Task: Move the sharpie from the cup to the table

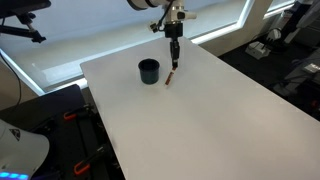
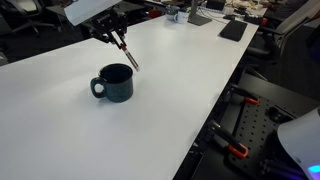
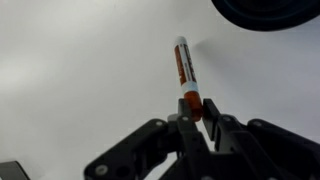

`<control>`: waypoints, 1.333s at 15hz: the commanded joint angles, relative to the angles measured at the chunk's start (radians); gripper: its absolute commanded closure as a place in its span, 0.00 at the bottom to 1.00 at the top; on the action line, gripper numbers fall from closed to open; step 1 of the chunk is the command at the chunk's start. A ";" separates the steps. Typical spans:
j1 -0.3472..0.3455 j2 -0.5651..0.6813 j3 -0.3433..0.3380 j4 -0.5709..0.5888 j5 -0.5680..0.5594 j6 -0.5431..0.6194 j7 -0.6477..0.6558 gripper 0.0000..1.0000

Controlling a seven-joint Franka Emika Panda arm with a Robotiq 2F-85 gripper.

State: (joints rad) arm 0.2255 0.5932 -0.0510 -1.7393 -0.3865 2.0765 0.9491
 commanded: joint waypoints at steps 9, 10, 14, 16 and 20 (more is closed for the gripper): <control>0.003 -0.006 -0.028 -0.071 0.033 0.074 0.033 0.95; 0.004 -0.008 -0.030 -0.080 0.029 0.087 0.034 0.95; 0.004 0.027 -0.030 -0.034 0.027 0.051 0.000 0.78; 0.004 0.029 -0.031 -0.034 0.027 0.051 0.000 0.70; 0.004 0.030 -0.030 -0.034 0.027 0.051 -0.001 0.55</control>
State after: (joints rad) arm 0.2211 0.6220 -0.0722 -1.7750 -0.3666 2.1287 0.9528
